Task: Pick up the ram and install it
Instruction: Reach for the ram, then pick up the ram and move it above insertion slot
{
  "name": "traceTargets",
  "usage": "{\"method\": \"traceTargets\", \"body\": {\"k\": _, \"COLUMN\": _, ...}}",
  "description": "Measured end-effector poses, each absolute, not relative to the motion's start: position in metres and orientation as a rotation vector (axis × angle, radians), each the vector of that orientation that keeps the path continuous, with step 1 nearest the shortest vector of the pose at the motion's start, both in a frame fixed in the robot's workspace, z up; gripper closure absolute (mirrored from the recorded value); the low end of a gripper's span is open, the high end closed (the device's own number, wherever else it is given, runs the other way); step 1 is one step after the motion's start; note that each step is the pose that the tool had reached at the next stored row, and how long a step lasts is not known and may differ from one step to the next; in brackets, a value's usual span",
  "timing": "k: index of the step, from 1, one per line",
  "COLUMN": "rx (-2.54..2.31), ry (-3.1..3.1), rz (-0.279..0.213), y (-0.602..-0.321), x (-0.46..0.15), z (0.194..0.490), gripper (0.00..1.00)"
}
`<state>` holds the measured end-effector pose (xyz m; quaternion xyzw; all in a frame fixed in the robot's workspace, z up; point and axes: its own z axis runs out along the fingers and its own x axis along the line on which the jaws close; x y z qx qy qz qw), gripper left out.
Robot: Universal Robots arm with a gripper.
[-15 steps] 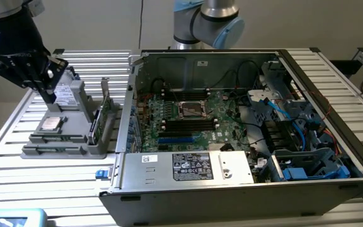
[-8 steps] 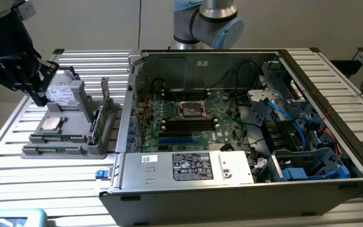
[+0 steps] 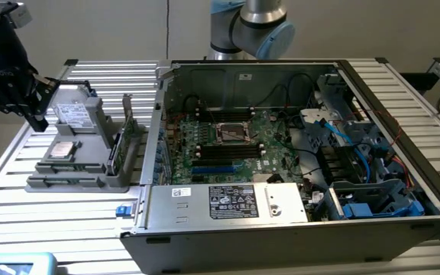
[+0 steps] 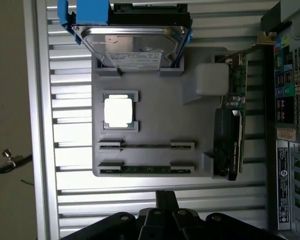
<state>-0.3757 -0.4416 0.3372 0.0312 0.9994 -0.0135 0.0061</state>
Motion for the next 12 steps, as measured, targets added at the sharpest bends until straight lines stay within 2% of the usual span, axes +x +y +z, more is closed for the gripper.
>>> {"method": "traceTargets", "body": {"k": 12, "rx": 0.097, "ry": 3.127, "rz": -0.042, "y": -0.4415, "x": -0.3777, "z": 0.3365, "gripper": 0.89}}
